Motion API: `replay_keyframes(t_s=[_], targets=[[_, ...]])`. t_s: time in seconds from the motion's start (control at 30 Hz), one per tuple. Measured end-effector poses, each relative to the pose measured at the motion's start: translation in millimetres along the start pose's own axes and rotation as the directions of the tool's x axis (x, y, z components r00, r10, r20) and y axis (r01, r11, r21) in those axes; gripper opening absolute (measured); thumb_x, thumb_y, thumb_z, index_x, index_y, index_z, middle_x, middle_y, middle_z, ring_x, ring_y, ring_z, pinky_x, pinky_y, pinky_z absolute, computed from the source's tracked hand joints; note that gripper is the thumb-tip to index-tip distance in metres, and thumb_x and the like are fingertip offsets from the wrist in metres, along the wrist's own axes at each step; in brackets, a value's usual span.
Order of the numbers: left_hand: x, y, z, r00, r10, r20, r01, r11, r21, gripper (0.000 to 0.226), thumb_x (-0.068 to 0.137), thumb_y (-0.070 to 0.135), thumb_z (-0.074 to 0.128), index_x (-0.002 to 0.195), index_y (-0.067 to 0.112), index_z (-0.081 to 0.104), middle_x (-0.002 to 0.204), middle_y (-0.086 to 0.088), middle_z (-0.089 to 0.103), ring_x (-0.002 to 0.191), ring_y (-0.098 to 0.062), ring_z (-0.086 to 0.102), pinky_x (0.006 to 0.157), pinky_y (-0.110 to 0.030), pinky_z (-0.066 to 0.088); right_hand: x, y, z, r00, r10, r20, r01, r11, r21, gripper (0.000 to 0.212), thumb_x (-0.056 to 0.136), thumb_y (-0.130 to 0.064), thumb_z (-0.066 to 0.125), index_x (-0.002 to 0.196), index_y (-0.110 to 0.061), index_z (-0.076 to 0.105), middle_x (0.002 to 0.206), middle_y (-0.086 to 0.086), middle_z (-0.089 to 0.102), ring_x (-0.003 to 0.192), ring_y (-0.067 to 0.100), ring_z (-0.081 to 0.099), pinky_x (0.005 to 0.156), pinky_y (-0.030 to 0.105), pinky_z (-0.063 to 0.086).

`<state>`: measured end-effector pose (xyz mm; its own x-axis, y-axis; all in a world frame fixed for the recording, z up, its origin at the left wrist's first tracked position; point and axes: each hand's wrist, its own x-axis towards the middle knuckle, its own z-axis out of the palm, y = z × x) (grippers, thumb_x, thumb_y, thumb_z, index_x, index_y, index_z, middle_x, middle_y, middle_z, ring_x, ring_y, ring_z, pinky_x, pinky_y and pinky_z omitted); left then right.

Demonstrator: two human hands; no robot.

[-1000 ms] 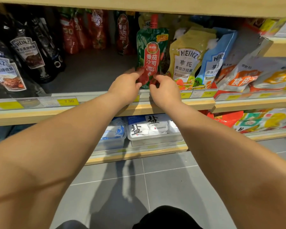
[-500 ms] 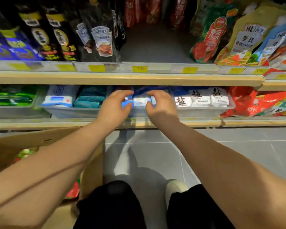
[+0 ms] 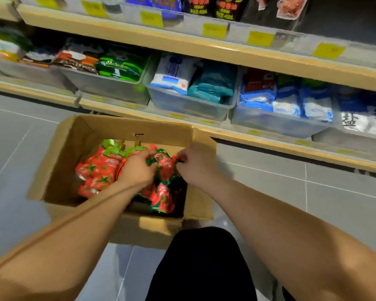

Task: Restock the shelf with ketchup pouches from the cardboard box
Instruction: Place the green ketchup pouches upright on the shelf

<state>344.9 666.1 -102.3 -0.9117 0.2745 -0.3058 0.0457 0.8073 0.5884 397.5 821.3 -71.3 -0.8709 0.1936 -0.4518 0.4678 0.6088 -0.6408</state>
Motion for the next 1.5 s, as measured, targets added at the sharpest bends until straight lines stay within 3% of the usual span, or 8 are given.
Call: replay_keyframes(t_s=[0.23,0.53,0.7,0.87,1.1,1.2,1.33,1.5], targets=[[9.3,-38.6,29.8,0.875,-0.421,0.24,0.485,0.762,-0.43,0.035,0.092,0.023,0.054,0.127,0.016,0.055,0.094,-0.011,0.065,0.068,-0.02,0.06,0.066,-0.034,0.054,51.8,-9.4,60.4,0.969,0.198,0.15,-0.178,0.975,-0.131,0.04,0.091,-0.011,0.044,0.129,0.001,0.045,0.125,0.019,0.054,0.109,0.032,0.056,0.089,0.036,0.05],[26.5,-45.3,49.9,0.719,-0.471,0.511,0.691,0.401,-0.602,0.05,0.096,0.047,0.039,0.131,0.012,0.043,0.117,-0.014,0.059,0.097,-0.035,0.062,0.081,-0.042,0.053,69.1,3.8,94.8,0.872,0.344,0.347,-0.352,0.935,-0.043,0.042,0.095,-0.021,0.043,0.132,-0.001,0.045,0.134,0.02,0.048,0.121,0.035,0.047,0.103,0.038,0.04],[29.6,-49.1,51.5,0.704,-0.525,0.479,0.705,0.435,-0.56,0.031,0.095,0.046,0.041,0.096,0.016,0.048,0.081,-0.007,0.06,0.069,-0.025,0.062,0.057,-0.035,0.055,67.8,8.9,100.6,0.848,0.42,0.324,-0.46,0.886,0.054,0.044,0.095,-0.024,0.045,0.134,-0.004,0.042,0.135,0.017,0.045,0.116,0.031,0.045,0.102,0.042,0.039],[31.8,-49.0,57.6,0.676,-0.552,0.489,0.734,0.445,-0.512,0.037,0.093,0.04,0.052,0.109,0.006,0.048,0.105,-0.014,0.053,0.098,-0.035,0.056,0.048,-0.039,0.058,64.4,20.3,108.9,0.838,0.469,0.28,-0.475,0.878,-0.049,0.055,0.096,-0.026,0.045,0.143,-0.006,0.025,0.152,0.019,0.018,0.139,0.035,0.017,0.112,0.046,0.026],[29.9,-61.4,55.0,0.691,-0.531,0.49,0.721,0.457,-0.521,0.015,0.091,0.022,0.058,0.087,0.008,0.053,0.084,-0.014,0.058,0.048,-0.023,0.056,0.038,-0.035,0.054,57.7,31.7,104.5,0.86,0.41,0.304,-0.497,0.809,0.315,0.063,0.086,-0.024,0.065,0.138,-0.01,0.032,0.13,0.012,0.051,0.118,0.03,0.049,0.095,0.04,0.044],[23.3,-60.9,49.0,0.721,-0.479,0.5,0.691,0.446,-0.569,0.012,0.091,0.016,0.058,0.097,0.008,0.051,0.086,-0.012,0.064,0.056,-0.021,0.067,0.038,-0.034,0.054,54.5,29.1,95.6,0.867,0.391,0.31,-0.489,0.791,0.369,0.079,0.077,-0.016,0.075,0.138,-0.011,0.024,0.125,0.011,0.051,0.118,0.029,0.049,0.098,0.045,0.044],[11.8,-48.9,31.9,0.803,-0.391,0.45,0.596,0.521,-0.611,0.005,0.091,0.012,0.058,0.087,0.011,0.056,0.089,-0.008,0.067,0.072,-0.017,0.068,0.044,-0.038,0.057,41.7,22.4,76.7,0.881,0.323,0.346,-0.445,0.814,0.374,0.046,0.071,-0.011,0.079,0.105,-0.011,0.048,0.105,0.006,0.059,0.108,0.026,0.056,0.092,0.041,0.048],[-0.1,-9.5,-1.8,0.876,-0.313,0.366,0.482,0.593,-0.645,0.015,0.086,0.008,0.064,0.099,0.01,0.056,0.088,-0.015,0.069,0.067,-0.024,0.068,0.049,-0.031,0.052,16.6,6.8,38.2,0.938,0.239,0.251,-0.331,0.834,0.442,0.067,0.059,-0.006,0.084,0.117,-0.012,0.051,0.114,0.006,0.062,0.111,0.025,0.057,0.094,0.045,0.048]])
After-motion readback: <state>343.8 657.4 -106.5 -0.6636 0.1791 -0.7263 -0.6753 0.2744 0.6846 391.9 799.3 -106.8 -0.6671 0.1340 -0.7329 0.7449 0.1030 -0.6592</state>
